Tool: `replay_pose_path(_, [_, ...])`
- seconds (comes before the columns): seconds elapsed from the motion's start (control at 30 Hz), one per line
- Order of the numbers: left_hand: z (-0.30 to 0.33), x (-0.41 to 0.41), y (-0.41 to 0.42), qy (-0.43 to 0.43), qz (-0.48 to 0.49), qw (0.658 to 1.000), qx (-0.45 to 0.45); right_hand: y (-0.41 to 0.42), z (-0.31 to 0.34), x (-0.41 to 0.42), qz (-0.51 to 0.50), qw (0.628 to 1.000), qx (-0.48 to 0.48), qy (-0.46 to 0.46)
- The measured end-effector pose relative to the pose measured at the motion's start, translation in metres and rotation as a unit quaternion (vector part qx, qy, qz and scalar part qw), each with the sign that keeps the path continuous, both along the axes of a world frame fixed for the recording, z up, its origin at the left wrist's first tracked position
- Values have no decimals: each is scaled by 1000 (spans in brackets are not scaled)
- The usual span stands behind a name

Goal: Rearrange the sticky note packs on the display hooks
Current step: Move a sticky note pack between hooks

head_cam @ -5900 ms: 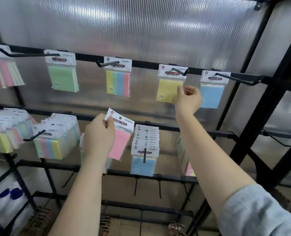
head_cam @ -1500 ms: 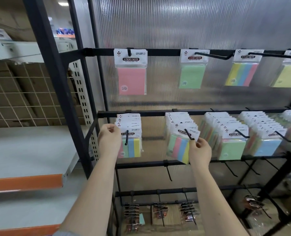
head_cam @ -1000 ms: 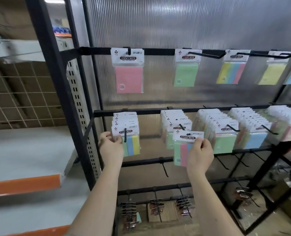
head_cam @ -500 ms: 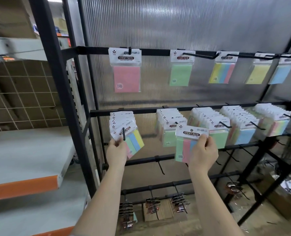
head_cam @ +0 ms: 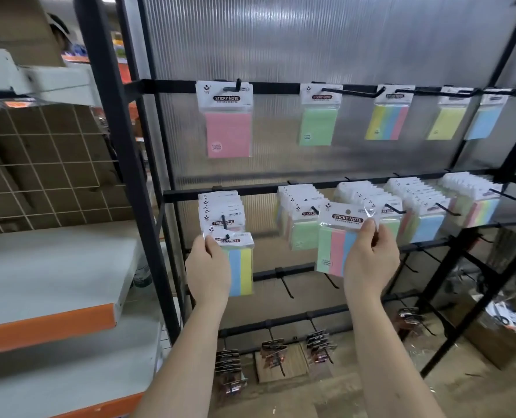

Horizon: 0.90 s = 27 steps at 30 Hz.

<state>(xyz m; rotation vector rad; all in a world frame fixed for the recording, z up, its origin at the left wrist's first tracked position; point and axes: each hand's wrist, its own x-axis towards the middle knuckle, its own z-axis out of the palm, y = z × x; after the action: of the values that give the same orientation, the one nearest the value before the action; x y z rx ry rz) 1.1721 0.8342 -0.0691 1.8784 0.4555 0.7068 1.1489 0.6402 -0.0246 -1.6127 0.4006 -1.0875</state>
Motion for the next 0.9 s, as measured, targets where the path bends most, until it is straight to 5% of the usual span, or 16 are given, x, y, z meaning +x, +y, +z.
replay_pose_path(0.27, [11,-10,-14,-36,-28,993,106,-25,24,-22,-33,997,-72,-14])
replay_pose_path(0.47, [32,-2,-51,-22,-79,992,98,-64,26,-31,-37,997,-58,-27])
replay_pose_path(0.9, [60,6,-194,9,-69,982,174,-234,41,-37,73,994,-22,-77])
